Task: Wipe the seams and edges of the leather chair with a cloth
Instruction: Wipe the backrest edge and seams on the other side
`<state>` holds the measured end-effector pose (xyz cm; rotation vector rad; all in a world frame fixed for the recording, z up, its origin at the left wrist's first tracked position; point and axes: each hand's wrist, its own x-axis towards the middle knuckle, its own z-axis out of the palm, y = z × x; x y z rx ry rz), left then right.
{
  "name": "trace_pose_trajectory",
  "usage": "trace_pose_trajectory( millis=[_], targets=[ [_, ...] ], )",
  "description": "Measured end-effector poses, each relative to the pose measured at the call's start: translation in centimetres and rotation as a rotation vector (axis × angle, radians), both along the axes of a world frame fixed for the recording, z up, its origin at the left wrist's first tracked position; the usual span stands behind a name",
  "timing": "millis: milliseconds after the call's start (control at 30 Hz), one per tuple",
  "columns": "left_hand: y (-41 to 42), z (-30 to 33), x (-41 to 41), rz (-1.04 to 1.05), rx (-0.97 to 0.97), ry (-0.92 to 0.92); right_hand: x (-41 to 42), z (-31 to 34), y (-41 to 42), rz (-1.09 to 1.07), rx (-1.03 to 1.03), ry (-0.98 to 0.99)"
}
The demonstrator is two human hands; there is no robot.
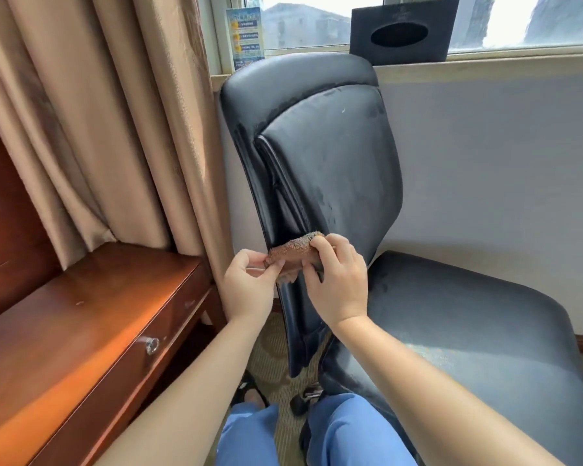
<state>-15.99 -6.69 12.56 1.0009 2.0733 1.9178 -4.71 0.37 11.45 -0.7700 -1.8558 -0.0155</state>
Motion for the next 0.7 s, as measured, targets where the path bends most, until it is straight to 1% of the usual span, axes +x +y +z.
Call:
trace_pose_trajectory(
  millis=[133,267,333,400,500,600,700],
  targets=[
    [-0.4,-2.4,0.6,-0.007,-0.109,-0.016,1.0,-2.8,-0.6,-0.007,0.009,-0.030],
    [-0.8,-1.6,0.7,-0.004,-0.161,0.039,1.0,-2.2,-1.2,-0.052,-0.074,-0.048],
    [-1.0,-0.2,0.5,-0.001,-0.132,0.087,1.0,-1.1,-1.6,-0.048,-0.098,-0.038],
    [-1.1,1.8,0.3,0.017,-0.061,0.134,0.8,0.7,-1.8,-0.030,-0.105,-0.006],
    [-0.7,5.2,-0.2,0.056,0.060,0.147,-0.3,4.7,-1.6,-0.012,-0.062,0.050],
    [-0.3,7.7,-0.8,0.076,0.110,0.164,-1.0,7.8,-0.9,0.007,-0.076,-0.010],
    [-0.2,7.7,-0.9,0.055,0.082,0.161,-0.8,7.8,-0.4,0.024,-0.118,-0.086]
  ],
)
